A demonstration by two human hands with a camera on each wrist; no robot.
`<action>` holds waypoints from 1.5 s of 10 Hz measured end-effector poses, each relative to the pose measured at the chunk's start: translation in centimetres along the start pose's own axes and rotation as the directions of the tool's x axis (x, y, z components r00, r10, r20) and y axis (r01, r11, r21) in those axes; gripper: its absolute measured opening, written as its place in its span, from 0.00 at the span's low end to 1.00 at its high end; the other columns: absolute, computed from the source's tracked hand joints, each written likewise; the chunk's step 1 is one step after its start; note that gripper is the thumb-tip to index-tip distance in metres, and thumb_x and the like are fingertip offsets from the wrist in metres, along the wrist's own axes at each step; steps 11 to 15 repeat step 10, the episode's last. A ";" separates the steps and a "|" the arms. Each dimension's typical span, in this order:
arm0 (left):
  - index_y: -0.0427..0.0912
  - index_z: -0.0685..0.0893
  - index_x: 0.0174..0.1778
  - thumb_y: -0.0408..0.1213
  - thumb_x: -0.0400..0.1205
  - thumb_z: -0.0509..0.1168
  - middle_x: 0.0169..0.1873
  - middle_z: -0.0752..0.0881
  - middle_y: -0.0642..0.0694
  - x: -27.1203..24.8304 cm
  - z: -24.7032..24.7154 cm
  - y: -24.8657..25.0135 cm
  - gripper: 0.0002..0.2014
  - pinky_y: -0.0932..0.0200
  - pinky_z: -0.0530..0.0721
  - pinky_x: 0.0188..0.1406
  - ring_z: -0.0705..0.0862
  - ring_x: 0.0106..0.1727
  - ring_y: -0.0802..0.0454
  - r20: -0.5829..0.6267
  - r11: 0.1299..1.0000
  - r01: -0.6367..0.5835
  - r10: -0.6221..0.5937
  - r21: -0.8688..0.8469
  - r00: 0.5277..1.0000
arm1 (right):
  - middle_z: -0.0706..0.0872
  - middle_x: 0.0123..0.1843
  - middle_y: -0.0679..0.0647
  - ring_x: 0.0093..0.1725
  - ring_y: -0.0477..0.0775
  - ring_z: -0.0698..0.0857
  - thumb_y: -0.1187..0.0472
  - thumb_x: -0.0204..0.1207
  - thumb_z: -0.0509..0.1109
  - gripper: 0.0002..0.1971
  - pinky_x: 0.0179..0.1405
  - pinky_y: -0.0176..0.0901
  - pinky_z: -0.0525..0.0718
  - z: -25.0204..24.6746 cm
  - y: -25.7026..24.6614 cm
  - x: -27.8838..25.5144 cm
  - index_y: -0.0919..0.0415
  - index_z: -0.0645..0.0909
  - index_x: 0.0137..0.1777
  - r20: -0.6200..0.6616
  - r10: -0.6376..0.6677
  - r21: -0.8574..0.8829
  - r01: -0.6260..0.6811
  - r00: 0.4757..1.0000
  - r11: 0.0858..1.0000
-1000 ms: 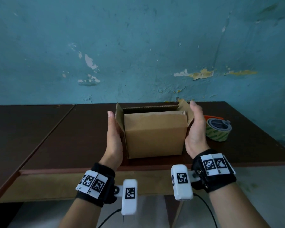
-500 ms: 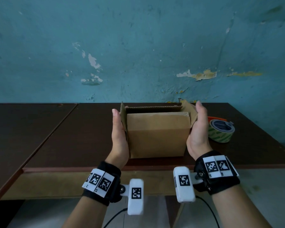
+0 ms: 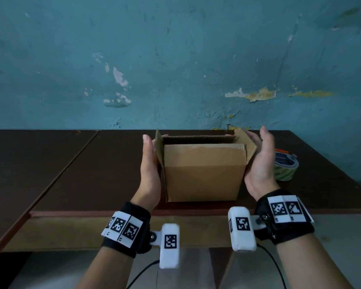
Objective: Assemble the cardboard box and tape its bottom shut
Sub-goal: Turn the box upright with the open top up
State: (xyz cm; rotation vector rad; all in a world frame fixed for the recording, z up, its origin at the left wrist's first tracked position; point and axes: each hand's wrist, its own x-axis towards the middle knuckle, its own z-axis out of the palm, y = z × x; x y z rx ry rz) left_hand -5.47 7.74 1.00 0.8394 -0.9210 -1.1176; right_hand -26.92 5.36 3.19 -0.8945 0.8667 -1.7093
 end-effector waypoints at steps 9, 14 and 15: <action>0.32 0.82 0.72 0.60 0.93 0.46 0.64 0.89 0.35 1.3 -2.5 1.0 0.35 0.48 0.85 0.65 0.89 0.64 0.42 -0.247 0.998 -0.036 0.050 0.059 0.968 | 0.91 0.50 0.55 0.48 0.50 0.89 0.43 0.87 0.55 0.22 0.46 0.45 0.83 -2.0 -2.3 0.6 0.59 0.83 0.58 -0.078 -0.097 -0.117 0.087 0.992 0.989; 0.32 0.83 0.71 0.60 0.93 0.47 0.59 0.91 0.38 1.4 -2.6 1.1 0.34 0.50 0.85 0.62 0.89 0.59 0.45 -0.250 0.998 -0.045 0.053 0.035 0.967 | 0.91 0.52 0.56 0.53 0.53 0.89 0.43 0.86 0.55 0.22 0.55 0.48 0.83 -2.4 -3.3 0.6 0.58 0.84 0.57 -0.093 -0.157 -0.094 0.148 0.983 0.984; 0.32 0.83 0.71 0.60 0.93 0.47 0.59 0.91 0.38 1.4 -2.6 1.1 0.34 0.50 0.85 0.62 0.89 0.59 0.45 -0.250 0.998 -0.045 0.053 0.035 0.967 | 0.91 0.52 0.56 0.53 0.53 0.89 0.43 0.86 0.55 0.22 0.55 0.48 0.83 -2.4 -3.3 0.6 0.58 0.84 0.57 -0.093 -0.157 -0.094 0.148 0.983 0.984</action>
